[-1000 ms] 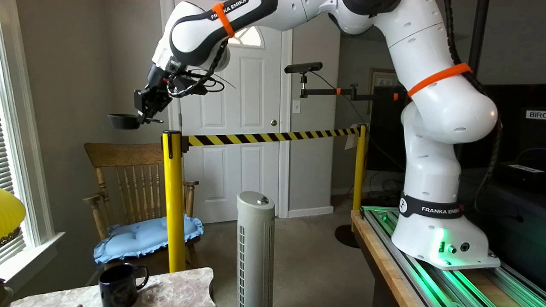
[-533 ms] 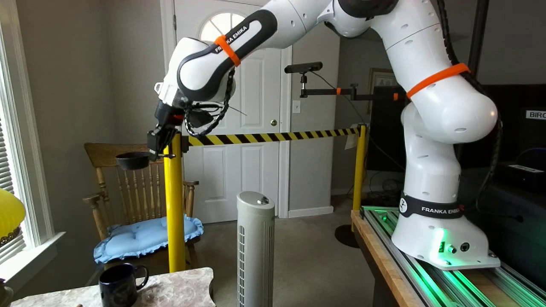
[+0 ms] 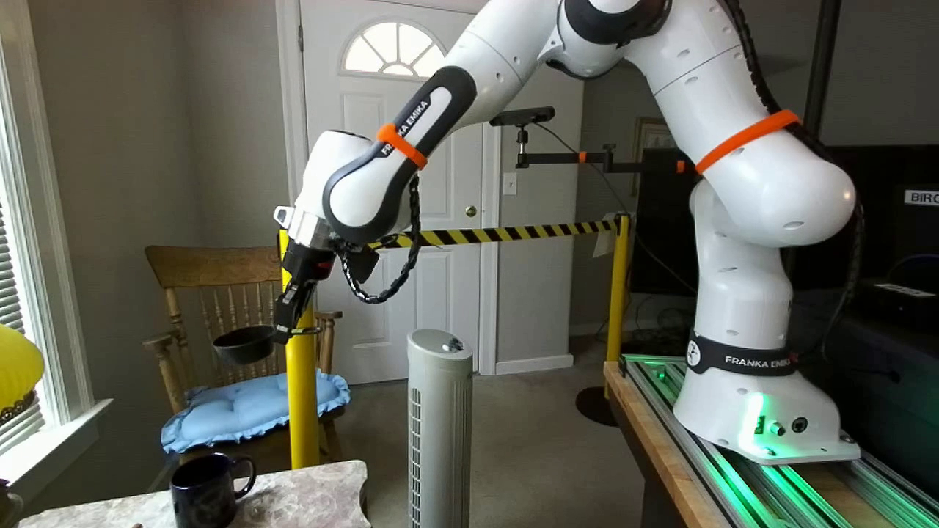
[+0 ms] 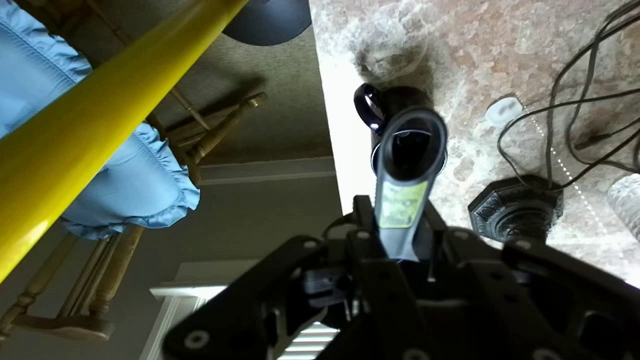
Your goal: Take the tiny pot off of the barricade
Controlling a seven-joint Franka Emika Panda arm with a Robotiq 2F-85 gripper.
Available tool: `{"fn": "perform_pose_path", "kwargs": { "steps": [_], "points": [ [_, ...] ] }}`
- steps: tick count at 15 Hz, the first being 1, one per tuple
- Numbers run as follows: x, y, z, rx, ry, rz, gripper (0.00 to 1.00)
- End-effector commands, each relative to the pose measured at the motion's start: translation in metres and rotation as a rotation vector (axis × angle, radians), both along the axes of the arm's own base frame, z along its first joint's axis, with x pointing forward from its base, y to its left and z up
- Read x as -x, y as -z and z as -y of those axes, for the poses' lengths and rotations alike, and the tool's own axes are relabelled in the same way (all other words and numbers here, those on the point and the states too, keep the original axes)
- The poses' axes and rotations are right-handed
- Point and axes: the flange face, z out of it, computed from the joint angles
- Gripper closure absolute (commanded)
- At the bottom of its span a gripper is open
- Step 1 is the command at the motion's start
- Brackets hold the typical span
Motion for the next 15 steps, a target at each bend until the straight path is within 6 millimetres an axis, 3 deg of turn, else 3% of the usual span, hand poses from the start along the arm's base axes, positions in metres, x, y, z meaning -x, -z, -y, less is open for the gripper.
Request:
{"fn": "perform_pose_path", "kwargs": {
  "steps": [1,4,5,6,11,15],
  "points": [
    [0.001,0.004,-0.001,0.0,-0.001,-0.003,0.77],
    [0.001,0.004,-0.002,0.001,-0.003,-0.002,0.77],
    [0.001,0.004,-0.002,0.001,-0.004,-0.002,0.94],
    [0.0,0.007,0.001,0.013,-0.007,0.012,0.94],
    [-0.006,0.023,-0.022,-0.045,-0.022,0.059,0.94],
    [-0.011,0.055,-0.044,-0.047,-0.03,0.084,0.94]
  ]
}}
